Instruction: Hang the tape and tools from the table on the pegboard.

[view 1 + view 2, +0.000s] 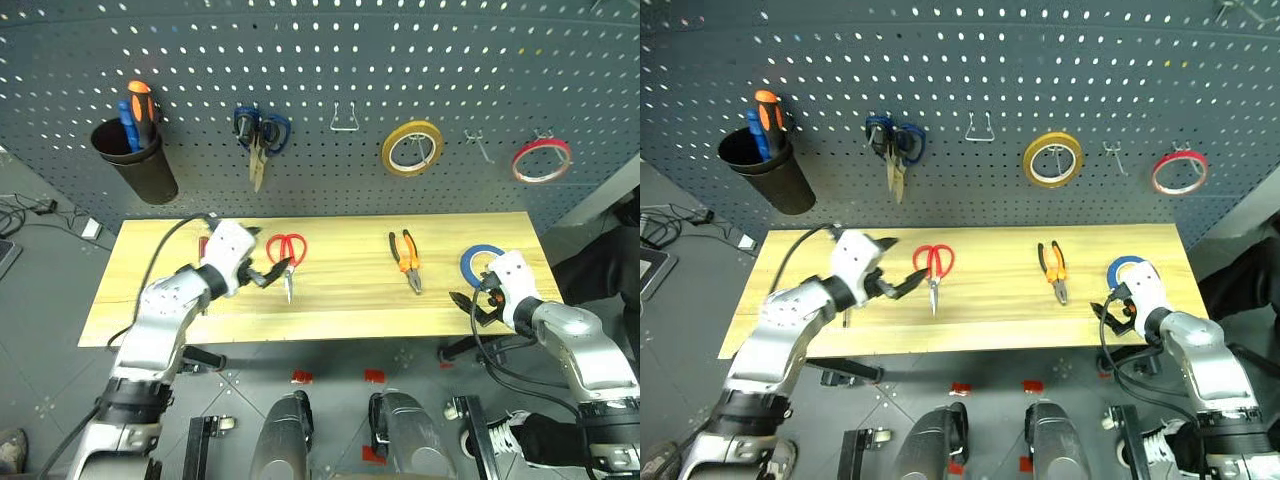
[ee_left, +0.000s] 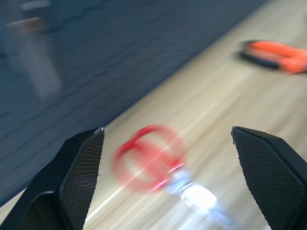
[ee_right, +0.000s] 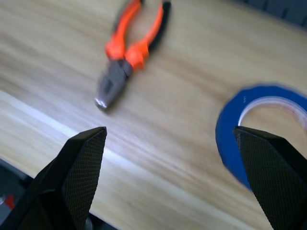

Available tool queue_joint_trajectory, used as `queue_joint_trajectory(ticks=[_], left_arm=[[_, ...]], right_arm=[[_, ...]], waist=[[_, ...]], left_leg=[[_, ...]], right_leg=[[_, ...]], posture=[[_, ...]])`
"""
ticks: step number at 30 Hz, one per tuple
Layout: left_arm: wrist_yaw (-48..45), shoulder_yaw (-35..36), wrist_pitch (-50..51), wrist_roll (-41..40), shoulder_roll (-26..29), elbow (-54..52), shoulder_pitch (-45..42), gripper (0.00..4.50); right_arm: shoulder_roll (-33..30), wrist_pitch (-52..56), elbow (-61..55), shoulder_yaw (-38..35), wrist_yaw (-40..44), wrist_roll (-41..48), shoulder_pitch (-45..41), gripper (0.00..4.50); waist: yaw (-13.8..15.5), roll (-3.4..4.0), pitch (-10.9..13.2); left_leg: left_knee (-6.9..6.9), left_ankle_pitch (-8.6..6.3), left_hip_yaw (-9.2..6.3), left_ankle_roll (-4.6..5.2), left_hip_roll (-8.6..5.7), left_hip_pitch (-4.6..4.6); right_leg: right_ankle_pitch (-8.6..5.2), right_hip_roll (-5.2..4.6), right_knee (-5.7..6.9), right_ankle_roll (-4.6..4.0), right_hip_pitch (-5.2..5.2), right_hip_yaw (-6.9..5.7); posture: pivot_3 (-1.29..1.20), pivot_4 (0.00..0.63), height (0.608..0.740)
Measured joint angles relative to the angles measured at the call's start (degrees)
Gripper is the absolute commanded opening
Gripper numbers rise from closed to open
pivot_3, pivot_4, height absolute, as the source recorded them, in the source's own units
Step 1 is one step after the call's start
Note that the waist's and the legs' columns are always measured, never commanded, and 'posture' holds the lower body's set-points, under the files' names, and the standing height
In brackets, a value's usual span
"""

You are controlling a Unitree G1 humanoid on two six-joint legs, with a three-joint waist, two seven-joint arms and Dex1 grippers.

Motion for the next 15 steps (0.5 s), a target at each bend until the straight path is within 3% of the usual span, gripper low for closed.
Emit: queue_joint_trajectory(ticks=[7,15], left_arm=[[-10.4,-8.7,-2.7,0.0,-6.5,7.3,-10.7,4.47],[-14.7,-13.4,-4.0,0.4,-11.0,8.7,-13.3,4.47]], right_arm=[[-0.1,0.1,14.8,3.3,-1.0,-3.5,-12.2,4.5],[-0.4,-4.4,36.5,5.9,0.2,-7.3,-24.8,4.5]], waist=[[-0.6,-0.13,2.7],[-1.8,-0.18,4.0]], left_leg=[[0.12,0.07,0.35,-0.12,0.0,-0.69],[0.09,0.05,0.55,-0.1,0.01,-0.74]], right_leg=[[-0.08,0.05,0.1,0.18,-0.81,0.25],[-0.16,-0.01,0.07,0.32,-0.85,0.28]], posture=[[-0.24,0.44,0.74],[-0.24,0.423,0.74]])
